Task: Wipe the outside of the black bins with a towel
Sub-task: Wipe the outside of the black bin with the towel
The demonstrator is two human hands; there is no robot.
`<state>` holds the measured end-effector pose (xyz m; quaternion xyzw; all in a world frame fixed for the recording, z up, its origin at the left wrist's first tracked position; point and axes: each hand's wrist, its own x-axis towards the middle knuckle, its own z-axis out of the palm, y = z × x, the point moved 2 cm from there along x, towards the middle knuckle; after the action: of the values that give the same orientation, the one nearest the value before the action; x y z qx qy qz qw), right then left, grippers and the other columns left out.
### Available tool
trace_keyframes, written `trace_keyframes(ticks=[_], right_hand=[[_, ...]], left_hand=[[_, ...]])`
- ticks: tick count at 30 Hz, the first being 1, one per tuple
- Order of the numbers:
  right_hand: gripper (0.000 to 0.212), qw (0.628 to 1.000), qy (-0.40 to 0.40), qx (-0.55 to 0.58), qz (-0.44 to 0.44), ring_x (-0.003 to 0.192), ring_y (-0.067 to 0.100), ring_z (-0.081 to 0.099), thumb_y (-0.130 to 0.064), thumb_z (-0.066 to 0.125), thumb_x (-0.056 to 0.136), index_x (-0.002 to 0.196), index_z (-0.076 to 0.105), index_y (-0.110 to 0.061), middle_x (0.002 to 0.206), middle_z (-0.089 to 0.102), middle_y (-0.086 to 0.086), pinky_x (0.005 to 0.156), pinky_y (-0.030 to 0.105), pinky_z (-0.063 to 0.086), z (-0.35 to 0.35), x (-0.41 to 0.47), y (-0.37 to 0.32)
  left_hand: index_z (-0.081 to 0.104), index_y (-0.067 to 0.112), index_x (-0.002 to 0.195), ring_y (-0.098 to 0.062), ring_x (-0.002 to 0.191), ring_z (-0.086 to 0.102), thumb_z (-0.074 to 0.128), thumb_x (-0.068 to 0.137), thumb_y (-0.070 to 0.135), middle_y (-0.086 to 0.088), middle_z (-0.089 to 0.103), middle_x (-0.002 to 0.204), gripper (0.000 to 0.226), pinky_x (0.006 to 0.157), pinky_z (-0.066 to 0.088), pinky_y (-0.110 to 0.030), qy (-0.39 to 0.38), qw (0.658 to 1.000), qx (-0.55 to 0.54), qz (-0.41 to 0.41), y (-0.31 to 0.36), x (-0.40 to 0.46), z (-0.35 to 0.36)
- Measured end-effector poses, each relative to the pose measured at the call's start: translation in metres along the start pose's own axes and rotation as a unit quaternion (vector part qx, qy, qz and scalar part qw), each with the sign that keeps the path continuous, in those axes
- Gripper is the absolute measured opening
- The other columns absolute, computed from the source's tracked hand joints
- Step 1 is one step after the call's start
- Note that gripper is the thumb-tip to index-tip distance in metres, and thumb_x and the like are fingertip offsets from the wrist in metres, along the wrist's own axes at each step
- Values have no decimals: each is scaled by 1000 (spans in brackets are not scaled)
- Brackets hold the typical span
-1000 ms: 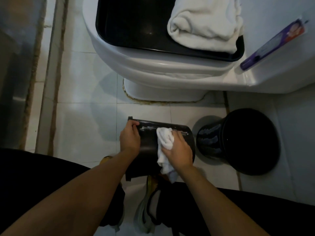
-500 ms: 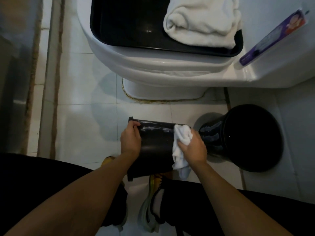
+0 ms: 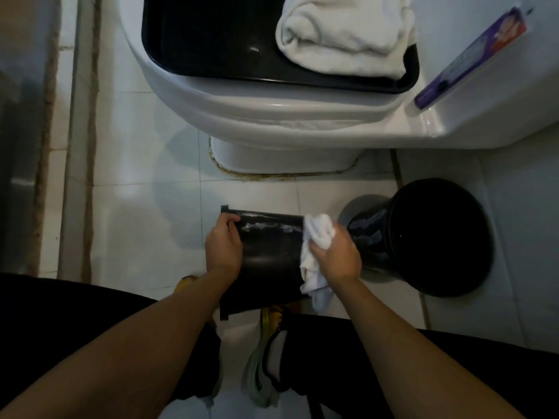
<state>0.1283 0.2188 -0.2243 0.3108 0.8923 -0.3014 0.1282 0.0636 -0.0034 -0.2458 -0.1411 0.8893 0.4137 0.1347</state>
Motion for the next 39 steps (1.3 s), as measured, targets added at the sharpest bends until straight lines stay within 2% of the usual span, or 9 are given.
trace_keyframes(ticks=[3, 13, 16, 18, 21, 23, 27, 31, 39], right_hand=[[50, 995, 42, -31, 88, 113, 31, 58, -31, 71, 84, 129, 53, -17, 127, 54, 9, 84, 34, 43, -12, 4, 8], [56, 998, 9, 2, -56, 109, 24, 60, -38, 71, 82, 131, 52, -17, 126, 55, 3, 90, 36, 51, 40, -42, -52], [47, 999, -13, 20, -41, 105, 26, 61, -38, 70, 82, 122, 55, -18, 121, 57, 2, 86, 36, 50, 25, -34, -47], [46, 999, -18, 19, -40, 105, 26, 60, -38, 69, 82, 121, 55, -18, 120, 57, 2, 85, 34, 47, 19, -33, -49], [49, 998, -38, 32, -38, 110, 25, 58, -36, 70, 83, 124, 55, -16, 124, 56, 3, 87, 33, 45, 16, -35, -49], [50, 998, -38, 35, -35, 111, 24, 57, -35, 71, 83, 126, 54, -15, 125, 56, 3, 86, 30, 42, 13, -38, -45], [52, 997, 1, 71, -23, 111, 22, 57, -34, 74, 81, 127, 55, -17, 126, 57, 1, 88, 28, 41, 4, -43, -37], [53, 995, 22, 101, -14, 110, 19, 58, -31, 75, 81, 129, 56, -19, 124, 57, -1, 86, 25, 40, -4, -44, -36], [52, 990, 80, 115, 3, 105, 22, 60, -29, 77, 81, 127, 56, -15, 118, 59, 3, 80, 25, 40, -11, -42, -28]], left_hand=[[58, 16, 110, -18, 84, 55, 38, 102, 16, -7, 63, 99, 21, 75, 43, -28, -4, 1000, 0, -4, 4, -1, 0], [59, 13, 112, -28, 87, 62, 39, 101, 12, -15, 66, 100, 22, 72, 44, -27, 10, 1000, -4, 18, 4, -4, -1], [49, 18, 135, -27, 107, 60, 43, 101, 15, -11, 63, 122, 34, 85, 41, -21, -11, 999, -42, 10, 17, -6, -4], [33, 19, 148, -27, 122, 52, 48, 100, 27, -10, 52, 138, 51, 96, 38, -24, -39, 993, -93, -58, 20, -5, -3], [48, 4, 133, -32, 109, 58, 42, 100, 45, -17, 60, 121, 53, 88, 45, -33, -78, 974, -124, -175, 14, -4, -2], [58, 3, 120, -31, 101, 62, 38, 102, 42, -13, 63, 106, 48, 83, 47, -32, -97, 967, -157, -173, 15, -4, -3], [57, 7, 126, -29, 102, 62, 37, 102, 41, -14, 64, 115, 47, 96, 49, -45, -140, 952, -211, -174, 27, -6, -3], [56, 14, 117, -27, 98, 63, 37, 102, 38, -9, 64, 108, 35, 89, 51, -41, -174, 936, -250, -175, 38, -9, -5], [57, 13, 116, -25, 97, 62, 35, 103, 31, -11, 65, 107, 32, 86, 51, -40, -159, 951, -215, -154, 27, 0, -17]])
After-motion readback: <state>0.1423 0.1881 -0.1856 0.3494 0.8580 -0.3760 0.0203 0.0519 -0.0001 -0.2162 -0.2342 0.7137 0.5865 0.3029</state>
